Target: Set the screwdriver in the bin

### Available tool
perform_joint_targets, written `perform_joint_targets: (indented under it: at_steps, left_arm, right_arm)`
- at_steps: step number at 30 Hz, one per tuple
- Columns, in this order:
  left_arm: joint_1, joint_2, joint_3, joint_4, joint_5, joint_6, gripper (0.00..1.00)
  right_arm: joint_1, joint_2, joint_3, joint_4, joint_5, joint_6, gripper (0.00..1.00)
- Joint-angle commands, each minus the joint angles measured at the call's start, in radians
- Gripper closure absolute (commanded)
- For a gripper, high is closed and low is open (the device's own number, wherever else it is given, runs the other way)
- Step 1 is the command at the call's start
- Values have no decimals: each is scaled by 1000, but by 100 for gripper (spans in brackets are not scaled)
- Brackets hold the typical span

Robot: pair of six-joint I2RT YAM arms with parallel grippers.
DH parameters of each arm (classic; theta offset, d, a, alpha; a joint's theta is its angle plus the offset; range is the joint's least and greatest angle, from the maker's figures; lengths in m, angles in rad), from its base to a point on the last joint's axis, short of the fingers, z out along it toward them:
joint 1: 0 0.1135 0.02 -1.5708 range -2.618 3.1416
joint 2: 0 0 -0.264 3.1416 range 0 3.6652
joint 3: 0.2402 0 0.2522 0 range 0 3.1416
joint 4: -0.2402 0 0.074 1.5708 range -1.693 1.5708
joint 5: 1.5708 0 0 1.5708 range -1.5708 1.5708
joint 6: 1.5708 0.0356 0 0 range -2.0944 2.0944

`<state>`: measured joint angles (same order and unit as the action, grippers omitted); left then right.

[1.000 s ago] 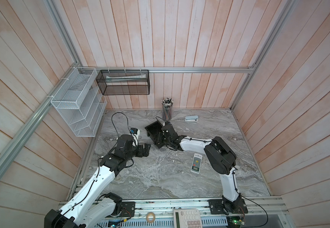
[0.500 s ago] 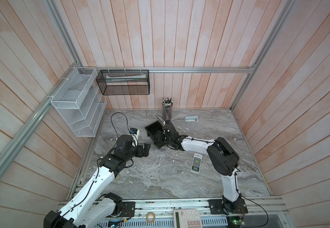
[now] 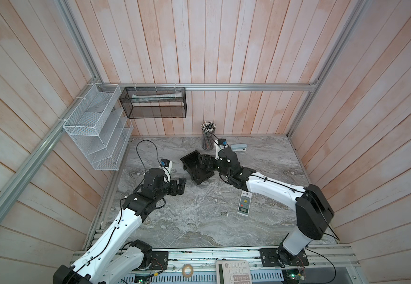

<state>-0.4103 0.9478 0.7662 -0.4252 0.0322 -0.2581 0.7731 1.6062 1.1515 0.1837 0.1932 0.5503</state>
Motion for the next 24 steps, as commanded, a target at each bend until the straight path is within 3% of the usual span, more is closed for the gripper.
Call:
perform_joint_targets:
  at_steps: [1,5,9,16,21,24]
  left_arm:
    - [5,-20,-16,26,-33,-18,0]
    - [6,-63,-32,111,9,-102,0]
    - [5,-69,-56,235,-73,-181,0]
    - [5,2,-145,499,-489,-118,0]
    - [6,37,-347,876,-775,104,0]
    - [47,91,-425,1037,-853,171,0]
  right_arm:
    - [-60,-117,-102,24,170,-117,2]
    - [-216,-261,-214,-13,194,-103,2]
    - [-375,-390,-342,-16,292,-70,2]
    - [-606,-454,-521,-12,395,1,2]
    - [-605,-442,-647,158,549,-48,2]
    - [-599,-420,-704,269,577,-95,2]
